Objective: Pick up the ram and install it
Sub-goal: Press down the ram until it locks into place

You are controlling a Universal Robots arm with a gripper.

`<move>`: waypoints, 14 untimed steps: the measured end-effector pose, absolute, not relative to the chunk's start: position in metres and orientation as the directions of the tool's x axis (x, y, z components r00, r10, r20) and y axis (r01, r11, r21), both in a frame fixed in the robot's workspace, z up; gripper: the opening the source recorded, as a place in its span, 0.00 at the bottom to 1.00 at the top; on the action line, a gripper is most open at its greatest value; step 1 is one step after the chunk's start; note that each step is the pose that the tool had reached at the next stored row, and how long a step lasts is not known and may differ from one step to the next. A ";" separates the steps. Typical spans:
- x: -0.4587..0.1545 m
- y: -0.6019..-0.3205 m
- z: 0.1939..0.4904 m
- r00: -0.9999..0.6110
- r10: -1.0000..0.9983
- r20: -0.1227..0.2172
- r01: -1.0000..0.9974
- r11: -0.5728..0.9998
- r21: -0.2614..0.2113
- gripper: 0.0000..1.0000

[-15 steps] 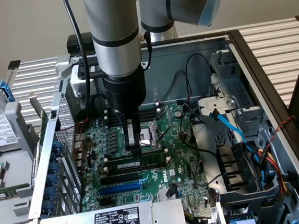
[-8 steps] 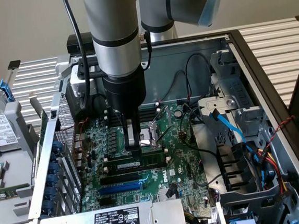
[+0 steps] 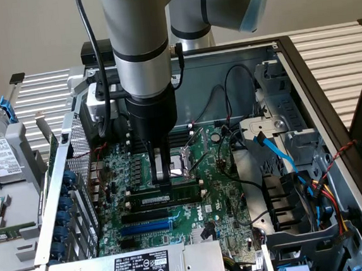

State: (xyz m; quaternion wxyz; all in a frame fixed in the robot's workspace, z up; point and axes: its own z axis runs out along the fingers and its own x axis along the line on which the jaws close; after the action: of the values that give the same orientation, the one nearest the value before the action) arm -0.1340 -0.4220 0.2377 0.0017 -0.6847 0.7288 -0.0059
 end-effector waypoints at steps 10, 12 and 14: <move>-0.134 -0.416 0.238 -0.062 -0.998 0.006 -0.998 0.062 -0.011 0.10; -0.134 -0.416 0.238 -0.063 -0.998 0.006 -0.998 0.062 -0.011 0.10; -0.134 -0.417 0.238 -0.062 -0.998 0.006 -0.998 0.062 -0.011 0.10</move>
State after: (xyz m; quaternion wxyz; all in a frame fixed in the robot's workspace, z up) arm -0.1340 -0.4168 0.2377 0.0016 -0.6847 0.7288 -0.0059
